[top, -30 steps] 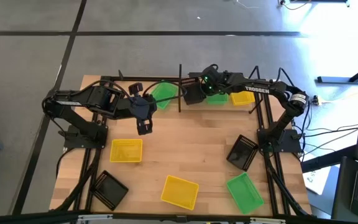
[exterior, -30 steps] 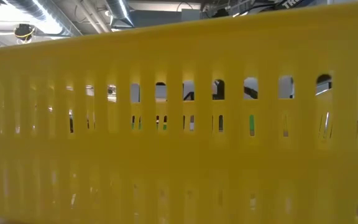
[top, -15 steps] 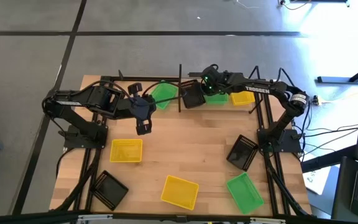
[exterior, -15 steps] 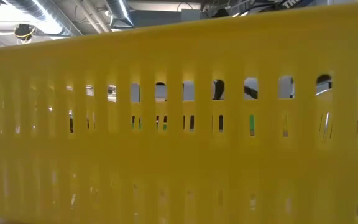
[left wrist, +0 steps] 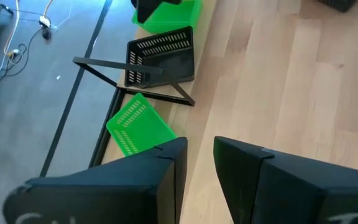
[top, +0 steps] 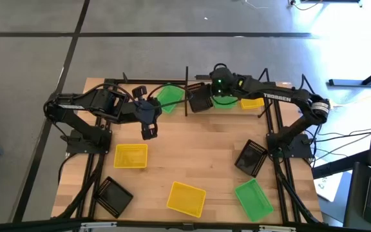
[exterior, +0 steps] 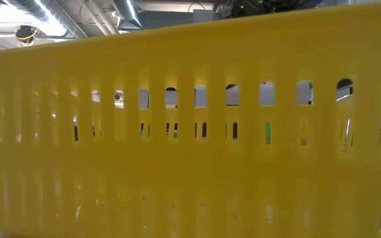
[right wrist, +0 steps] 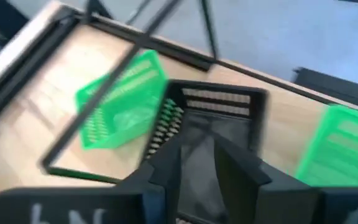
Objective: Stack baskets on shelf by color
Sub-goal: Put the top left black basket on the shelf
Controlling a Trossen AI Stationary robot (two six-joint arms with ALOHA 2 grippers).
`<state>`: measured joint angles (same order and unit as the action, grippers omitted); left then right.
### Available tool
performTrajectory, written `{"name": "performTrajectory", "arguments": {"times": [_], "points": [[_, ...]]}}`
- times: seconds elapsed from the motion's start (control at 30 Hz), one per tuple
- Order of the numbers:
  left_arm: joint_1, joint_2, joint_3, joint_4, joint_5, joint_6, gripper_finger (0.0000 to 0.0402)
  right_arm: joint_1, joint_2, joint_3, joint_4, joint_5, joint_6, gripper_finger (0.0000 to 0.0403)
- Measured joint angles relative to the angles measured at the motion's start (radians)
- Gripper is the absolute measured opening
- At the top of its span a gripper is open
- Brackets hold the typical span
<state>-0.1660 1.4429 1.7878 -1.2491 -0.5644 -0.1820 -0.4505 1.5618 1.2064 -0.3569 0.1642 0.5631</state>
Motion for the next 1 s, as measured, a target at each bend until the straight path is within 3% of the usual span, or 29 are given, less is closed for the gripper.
{"name": "performTrajectory", "arguments": {"times": [0.17,0.43,1.0], "points": [[0.0,0.0,0.0,0.0,0.0,-0.027,0.0073,-0.008,0.05,0.0,0.056,-0.001,0.007,0.0087],[0.0,0.0,0.0,0.0,0.0,-0.074,0.0074,-0.048,0.124,0.0,0.07,-0.085,-0.048,0.0006],[0.0,0.0,0.0,0.001,0.0,-0.129,0.0073,-0.115,0.208,0.0,0.1,-0.111,-0.052,0.0002]]}}
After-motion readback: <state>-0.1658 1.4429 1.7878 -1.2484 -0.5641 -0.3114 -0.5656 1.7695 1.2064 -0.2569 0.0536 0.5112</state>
